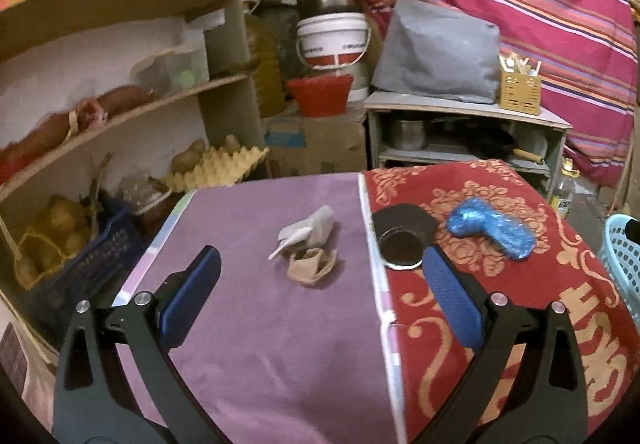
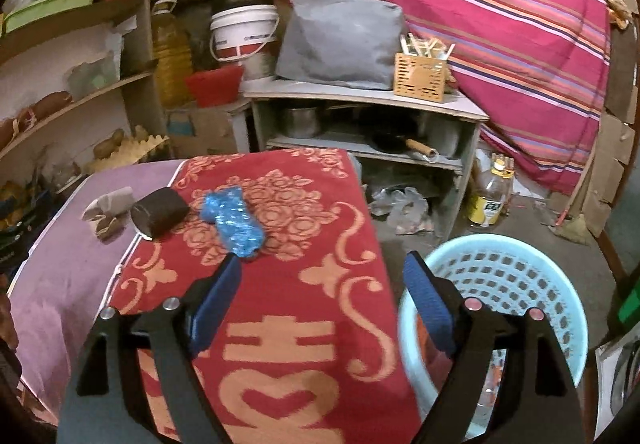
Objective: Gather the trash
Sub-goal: 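Move both tools back over the table, then grasp the blue plastic bag with the right tool while the left tool grasps the brown paper bag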
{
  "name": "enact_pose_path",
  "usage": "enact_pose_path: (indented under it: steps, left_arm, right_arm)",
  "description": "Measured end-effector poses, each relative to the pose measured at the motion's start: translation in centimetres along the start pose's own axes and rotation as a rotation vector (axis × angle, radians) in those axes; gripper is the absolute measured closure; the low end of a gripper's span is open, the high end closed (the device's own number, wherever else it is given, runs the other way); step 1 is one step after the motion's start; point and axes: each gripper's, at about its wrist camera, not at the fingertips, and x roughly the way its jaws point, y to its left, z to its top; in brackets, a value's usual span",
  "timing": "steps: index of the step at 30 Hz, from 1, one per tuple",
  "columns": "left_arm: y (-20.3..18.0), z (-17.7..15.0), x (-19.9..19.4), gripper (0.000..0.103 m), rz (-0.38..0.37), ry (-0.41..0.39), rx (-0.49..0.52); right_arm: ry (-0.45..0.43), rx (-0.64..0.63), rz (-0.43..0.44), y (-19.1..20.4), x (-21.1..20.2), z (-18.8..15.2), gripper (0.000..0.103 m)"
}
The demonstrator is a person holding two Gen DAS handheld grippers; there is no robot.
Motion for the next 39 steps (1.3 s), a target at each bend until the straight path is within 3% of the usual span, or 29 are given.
enact_pose_path:
  steps: [14, 25, 28, 32, 39]
  left_arm:
    - [3.7, -0.2, 3.9, 0.006, 0.045, 0.072, -0.052]
    - [5.7, -1.3, 8.7, 0.006, 0.048, 0.174, -0.116]
    - [5.8, -1.8, 9.8, 0.006, 0.025, 0.191, -0.113]
    - [4.8, -2.7, 11.7, 0.006, 0.047, 0.212, -0.058]
    - [2.8, -2.3, 13.4, 0.006, -0.020, 0.215, -0.026]
  right_arm:
    - [0.011, -0.040, -0.017, 3.2, 3.4, 1.8, 0.021]
    - [0.033, -0.094, -0.033, 5.4, 8.1, 4.9, 0.012]
    - [0.049, -0.102, -0.025, 5.7, 9.5, 4.3, 0.011]
    - [0.087, -0.092, -0.030, 5.6, 11.2, 4.0, 0.010]
    - [0.092, -0.064, -0.013, 5.3, 12.2, 3.8, 0.005]
